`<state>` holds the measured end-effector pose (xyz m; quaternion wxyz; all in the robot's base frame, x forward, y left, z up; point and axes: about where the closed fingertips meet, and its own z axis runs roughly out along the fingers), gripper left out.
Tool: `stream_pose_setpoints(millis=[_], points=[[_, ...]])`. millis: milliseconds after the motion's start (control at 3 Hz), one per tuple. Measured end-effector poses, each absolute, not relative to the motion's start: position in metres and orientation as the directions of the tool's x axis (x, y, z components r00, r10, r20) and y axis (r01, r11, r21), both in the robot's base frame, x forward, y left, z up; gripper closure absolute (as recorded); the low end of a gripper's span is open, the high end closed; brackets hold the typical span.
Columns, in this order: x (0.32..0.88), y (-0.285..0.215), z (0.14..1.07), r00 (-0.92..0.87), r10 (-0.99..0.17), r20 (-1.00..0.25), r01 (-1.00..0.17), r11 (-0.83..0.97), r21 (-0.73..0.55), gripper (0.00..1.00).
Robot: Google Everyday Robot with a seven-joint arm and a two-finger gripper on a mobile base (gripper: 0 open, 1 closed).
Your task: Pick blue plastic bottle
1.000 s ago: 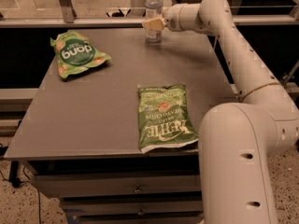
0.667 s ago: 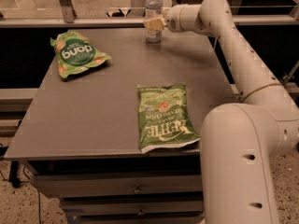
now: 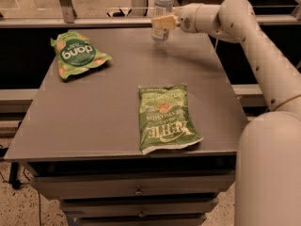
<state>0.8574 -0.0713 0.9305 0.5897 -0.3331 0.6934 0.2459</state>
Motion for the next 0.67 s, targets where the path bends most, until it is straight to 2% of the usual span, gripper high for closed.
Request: stream_pose_setpoints(millis=[667], points=[[0.766, -0.056, 0.991, -0.053, -0.048, -0.997, -0.854, 0.520, 0.020, 1.00]])
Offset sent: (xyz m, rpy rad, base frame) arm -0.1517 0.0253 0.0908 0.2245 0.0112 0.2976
